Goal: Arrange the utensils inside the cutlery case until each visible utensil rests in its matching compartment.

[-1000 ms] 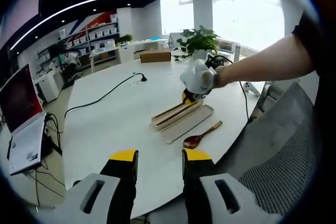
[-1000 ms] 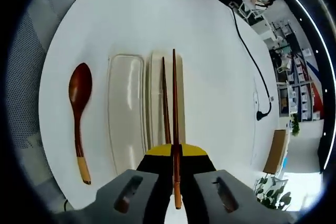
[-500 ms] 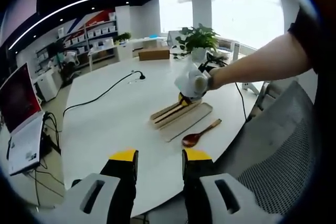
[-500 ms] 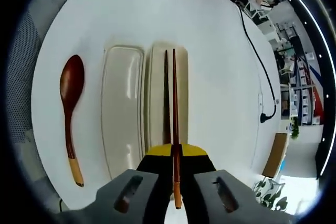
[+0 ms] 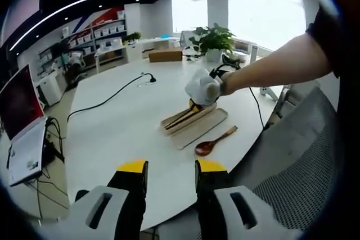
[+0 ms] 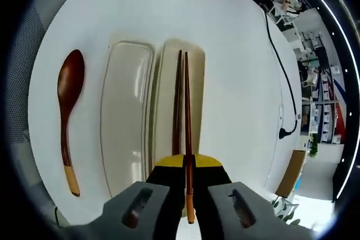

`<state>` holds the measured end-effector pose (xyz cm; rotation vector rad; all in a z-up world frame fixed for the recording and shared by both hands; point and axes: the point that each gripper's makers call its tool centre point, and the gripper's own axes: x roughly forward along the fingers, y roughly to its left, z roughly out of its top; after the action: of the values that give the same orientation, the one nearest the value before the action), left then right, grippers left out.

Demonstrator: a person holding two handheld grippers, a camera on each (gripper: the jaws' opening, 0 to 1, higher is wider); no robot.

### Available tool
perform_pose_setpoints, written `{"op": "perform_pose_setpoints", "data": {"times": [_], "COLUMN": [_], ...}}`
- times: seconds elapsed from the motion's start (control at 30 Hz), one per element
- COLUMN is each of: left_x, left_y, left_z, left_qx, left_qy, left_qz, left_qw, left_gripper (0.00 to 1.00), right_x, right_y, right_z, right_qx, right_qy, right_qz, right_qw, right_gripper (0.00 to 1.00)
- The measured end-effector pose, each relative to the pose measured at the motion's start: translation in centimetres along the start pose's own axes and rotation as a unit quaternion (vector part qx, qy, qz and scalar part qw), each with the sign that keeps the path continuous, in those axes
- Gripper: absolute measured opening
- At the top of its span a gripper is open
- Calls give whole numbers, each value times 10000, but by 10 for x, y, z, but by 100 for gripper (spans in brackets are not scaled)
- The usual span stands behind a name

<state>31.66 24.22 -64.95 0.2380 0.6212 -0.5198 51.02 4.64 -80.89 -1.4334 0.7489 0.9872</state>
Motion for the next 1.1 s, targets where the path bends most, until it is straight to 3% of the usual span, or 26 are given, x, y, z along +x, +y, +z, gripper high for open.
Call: {"op": "perform_pose_setpoints", "data": {"times": [1.1], "left_x": [1], "left_y": [1], "left_z": [-1], "left_qx": [-18], "left_qy": [34], "left_qz": [15], "left_qw": [10000], "left_gripper": [34], "right_x": [7], "right_y": [3], "right_z": [1], "right_qx": [-8], "right_qy": [-47], "right_qz": [225], "right_qw": [9997], "right_gripper": [2]}}
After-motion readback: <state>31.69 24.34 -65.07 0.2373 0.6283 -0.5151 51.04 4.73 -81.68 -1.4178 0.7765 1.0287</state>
